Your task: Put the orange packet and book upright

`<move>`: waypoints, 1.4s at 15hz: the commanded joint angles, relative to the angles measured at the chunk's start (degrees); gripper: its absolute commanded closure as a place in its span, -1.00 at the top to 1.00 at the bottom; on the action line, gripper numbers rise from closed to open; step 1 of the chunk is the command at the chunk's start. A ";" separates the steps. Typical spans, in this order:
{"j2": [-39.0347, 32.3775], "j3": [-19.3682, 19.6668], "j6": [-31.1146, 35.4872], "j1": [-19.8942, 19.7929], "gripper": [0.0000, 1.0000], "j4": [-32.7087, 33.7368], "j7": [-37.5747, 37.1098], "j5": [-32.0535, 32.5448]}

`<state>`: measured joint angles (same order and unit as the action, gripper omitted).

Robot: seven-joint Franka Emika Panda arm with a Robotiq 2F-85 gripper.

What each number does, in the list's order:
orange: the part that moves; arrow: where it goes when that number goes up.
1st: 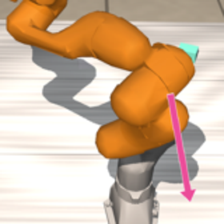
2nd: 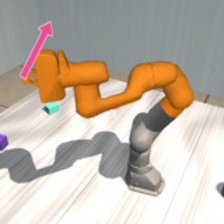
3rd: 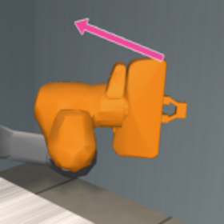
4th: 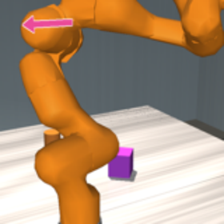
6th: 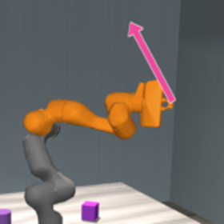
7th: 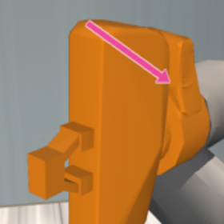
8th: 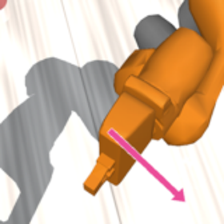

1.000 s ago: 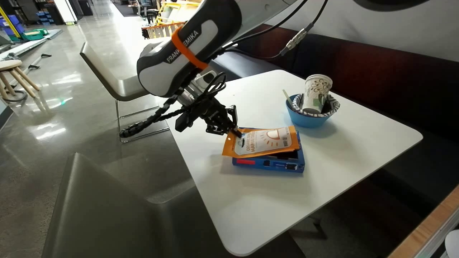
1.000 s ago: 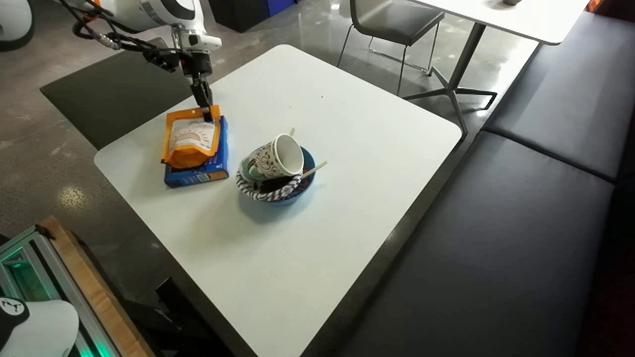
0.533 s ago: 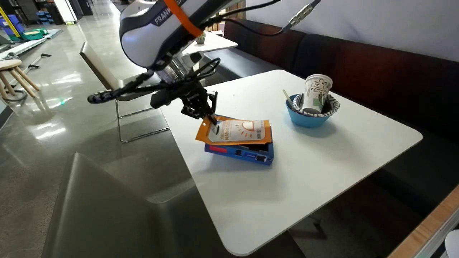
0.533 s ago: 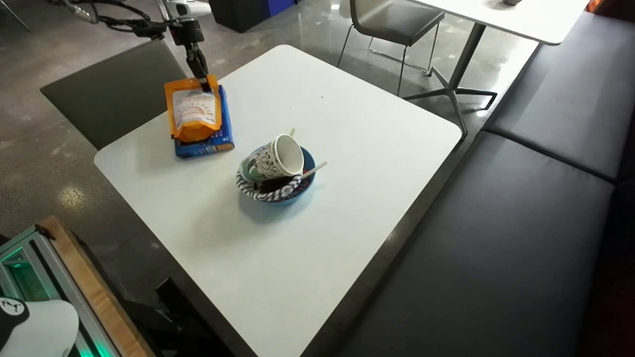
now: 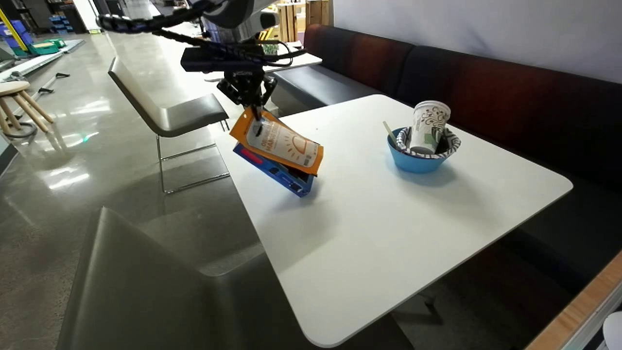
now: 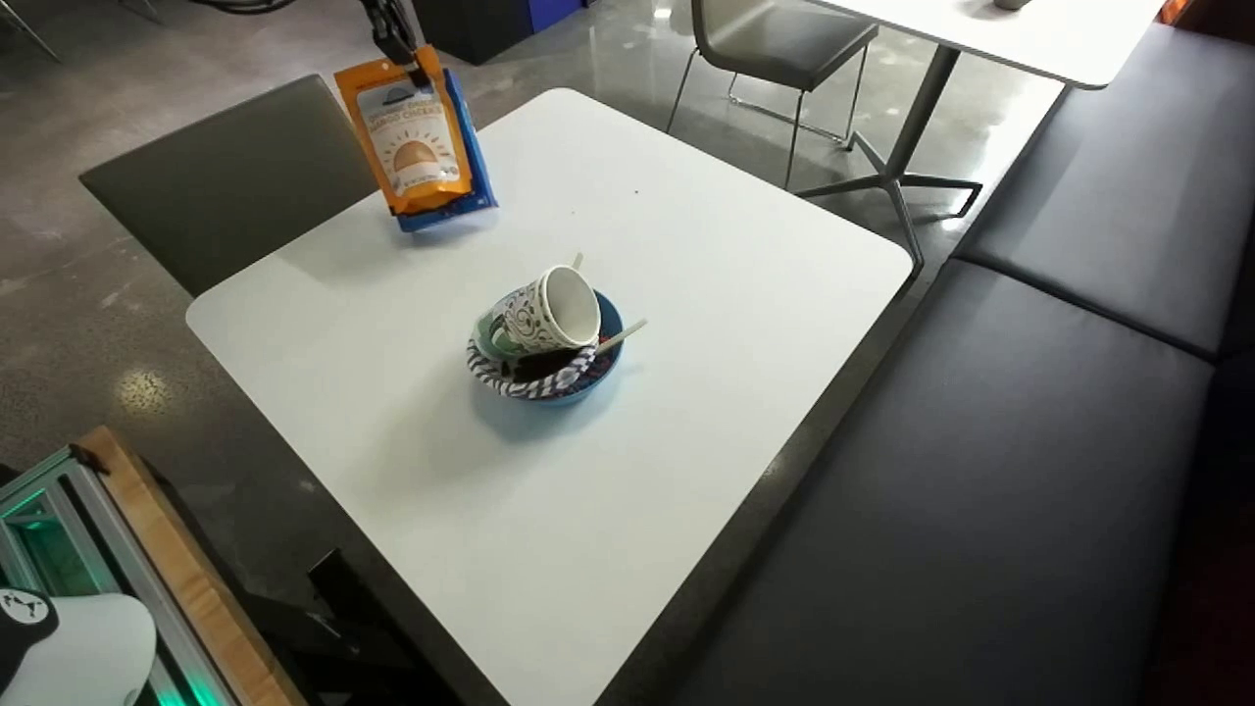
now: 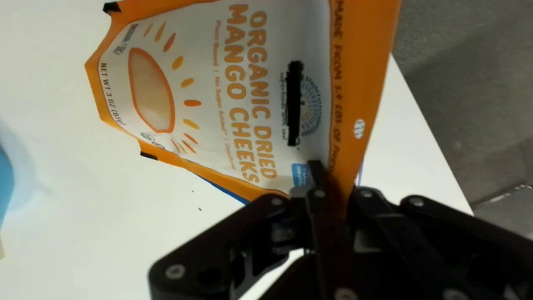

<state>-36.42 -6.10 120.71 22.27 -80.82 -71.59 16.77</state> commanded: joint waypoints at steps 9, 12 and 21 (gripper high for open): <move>13.11 -5.12 34.81 -16.45 -0.97 -27.47 25.71 -28.13; 15.39 -7.73 33.58 -21.07 -0.97 -30.77 37.82 -39.24; 19.11 -6.27 29.03 -24.50 -0.97 -37.00 60.40 -58.08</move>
<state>-18.59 -13.23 152.25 -1.81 -114.71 -16.31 -37.38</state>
